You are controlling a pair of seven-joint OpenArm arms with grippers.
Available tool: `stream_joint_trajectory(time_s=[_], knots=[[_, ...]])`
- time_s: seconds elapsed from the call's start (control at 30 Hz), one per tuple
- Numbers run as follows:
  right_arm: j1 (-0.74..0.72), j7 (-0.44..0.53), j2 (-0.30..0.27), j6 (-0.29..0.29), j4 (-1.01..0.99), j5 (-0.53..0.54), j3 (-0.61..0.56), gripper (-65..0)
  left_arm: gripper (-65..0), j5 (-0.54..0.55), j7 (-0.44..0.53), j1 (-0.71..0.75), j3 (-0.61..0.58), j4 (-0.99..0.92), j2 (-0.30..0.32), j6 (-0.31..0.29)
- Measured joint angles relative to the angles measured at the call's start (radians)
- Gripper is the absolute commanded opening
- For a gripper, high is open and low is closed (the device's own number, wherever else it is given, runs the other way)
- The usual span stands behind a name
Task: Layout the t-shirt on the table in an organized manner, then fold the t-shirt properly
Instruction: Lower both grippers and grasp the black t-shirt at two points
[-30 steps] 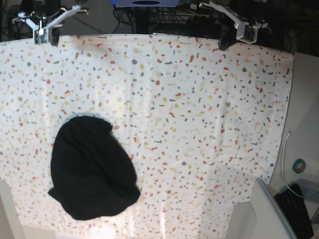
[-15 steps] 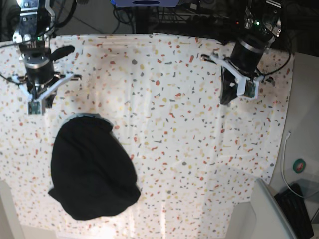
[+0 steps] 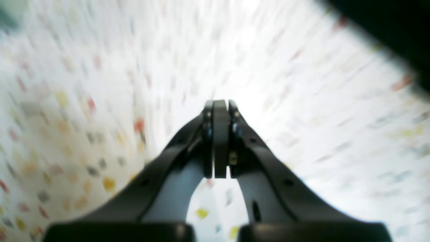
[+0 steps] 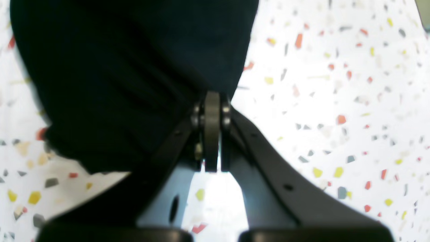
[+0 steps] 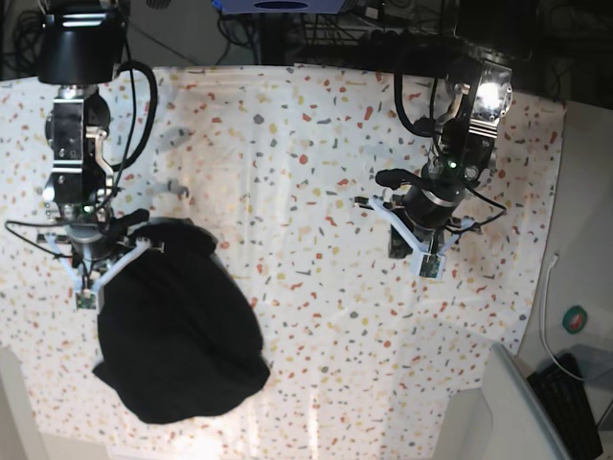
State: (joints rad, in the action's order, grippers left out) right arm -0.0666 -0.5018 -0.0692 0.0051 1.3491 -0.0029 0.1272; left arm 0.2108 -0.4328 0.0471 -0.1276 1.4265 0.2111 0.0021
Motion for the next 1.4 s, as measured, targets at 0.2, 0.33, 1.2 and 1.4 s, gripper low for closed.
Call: stream_joint_trajectory(time_s=[0.2, 0.33, 1.2, 1.4], knots=[[-0.026, -0.002, 0.010, -0.004, -0.042, 0.002, 0.000, -25.7, -65.0, 0.000, 0.023, 0.019, 0.027, -0.061, 0.014, 0.005], [0.013, -0.002, 0.034, -0.006, -0.034, -0.002, -0.001, -15.2, -65.0, 0.005, 0.184, 0.126, 0.101, -0.021, 0.022, -0.003], [-0.211, 0.117, 0.062, 0.086, -0.463, 0.017, -0.332, -65.0, -29.0, 0.008, 0.212, 0.333, 0.245, 0.158, 0.013, -0.002], [-0.003, 0.089, 0.050, 0.079, -0.158, -0.003, -0.332, -65.0, -29.0, 0.008, 0.214, 0.328, 0.246, 0.134, 0.014, -0.001]])
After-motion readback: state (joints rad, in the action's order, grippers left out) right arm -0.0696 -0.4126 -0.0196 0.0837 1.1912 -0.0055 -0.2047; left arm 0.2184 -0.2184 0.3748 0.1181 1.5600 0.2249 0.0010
